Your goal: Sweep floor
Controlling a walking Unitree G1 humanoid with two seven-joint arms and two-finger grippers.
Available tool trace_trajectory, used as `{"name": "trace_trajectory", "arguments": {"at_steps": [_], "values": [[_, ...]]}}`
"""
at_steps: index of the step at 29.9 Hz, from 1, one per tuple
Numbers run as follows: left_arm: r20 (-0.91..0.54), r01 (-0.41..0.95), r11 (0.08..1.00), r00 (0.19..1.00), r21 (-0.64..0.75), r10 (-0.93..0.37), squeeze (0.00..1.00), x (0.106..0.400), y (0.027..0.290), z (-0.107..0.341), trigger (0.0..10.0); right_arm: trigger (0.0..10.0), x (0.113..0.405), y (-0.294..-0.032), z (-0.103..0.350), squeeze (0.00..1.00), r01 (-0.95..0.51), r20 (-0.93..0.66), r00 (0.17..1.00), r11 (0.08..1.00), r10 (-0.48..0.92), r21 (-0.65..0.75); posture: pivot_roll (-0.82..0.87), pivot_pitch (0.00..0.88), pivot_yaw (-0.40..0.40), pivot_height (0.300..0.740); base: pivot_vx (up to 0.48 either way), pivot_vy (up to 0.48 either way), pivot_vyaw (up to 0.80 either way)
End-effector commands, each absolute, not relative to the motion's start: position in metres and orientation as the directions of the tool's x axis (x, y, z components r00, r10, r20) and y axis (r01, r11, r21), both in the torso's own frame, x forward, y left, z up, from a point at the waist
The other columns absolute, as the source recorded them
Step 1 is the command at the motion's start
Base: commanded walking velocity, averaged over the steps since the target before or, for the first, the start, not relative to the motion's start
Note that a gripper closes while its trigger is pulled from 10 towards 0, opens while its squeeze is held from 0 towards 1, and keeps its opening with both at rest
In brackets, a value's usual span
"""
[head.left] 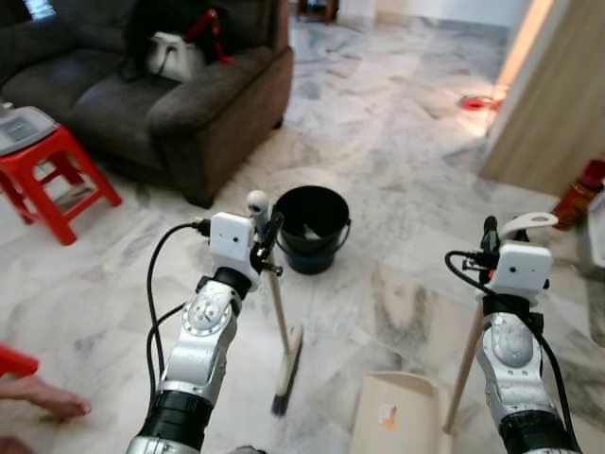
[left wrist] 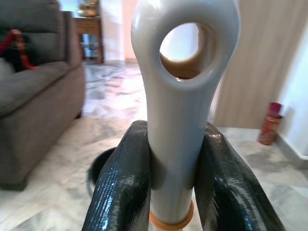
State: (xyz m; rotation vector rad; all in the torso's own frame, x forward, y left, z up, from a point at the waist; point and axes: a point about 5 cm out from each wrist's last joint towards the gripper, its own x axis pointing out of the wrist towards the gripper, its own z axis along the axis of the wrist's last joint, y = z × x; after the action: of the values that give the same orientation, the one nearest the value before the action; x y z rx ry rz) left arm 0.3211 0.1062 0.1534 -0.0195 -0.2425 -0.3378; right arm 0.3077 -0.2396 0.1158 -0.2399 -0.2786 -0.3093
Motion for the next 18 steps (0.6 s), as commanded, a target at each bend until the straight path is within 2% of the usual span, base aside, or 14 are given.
{"name": "trace_trajectory", "arguments": {"at_steps": [1, 18], "values": [[0.285, 0.332, 0.943, 0.901, 0.034, -0.327, 0.00, 0.3215, 0.1073, 0.1645, 10.0, 10.0, 0.3084, -0.2397, 0.1196, 0.00, 0.330, 0.320, 0.911, 0.926, -0.262, -0.183, 0.09, 0.063, 0.004, 0.740, 0.000, 0.000, -0.80], [0.274, 0.314, 0.948, 0.909, 0.052, -0.315, 0.00, 0.3251, 0.1083, 0.1634, 10.0, 10.0, 0.3099, -0.2367, 0.1190, 0.00, 0.330, 0.308, 0.912, 0.931, -0.271, -0.156, 0.08, 0.064, 0.004, 0.740, 0.000, 0.000, -0.80]]}}
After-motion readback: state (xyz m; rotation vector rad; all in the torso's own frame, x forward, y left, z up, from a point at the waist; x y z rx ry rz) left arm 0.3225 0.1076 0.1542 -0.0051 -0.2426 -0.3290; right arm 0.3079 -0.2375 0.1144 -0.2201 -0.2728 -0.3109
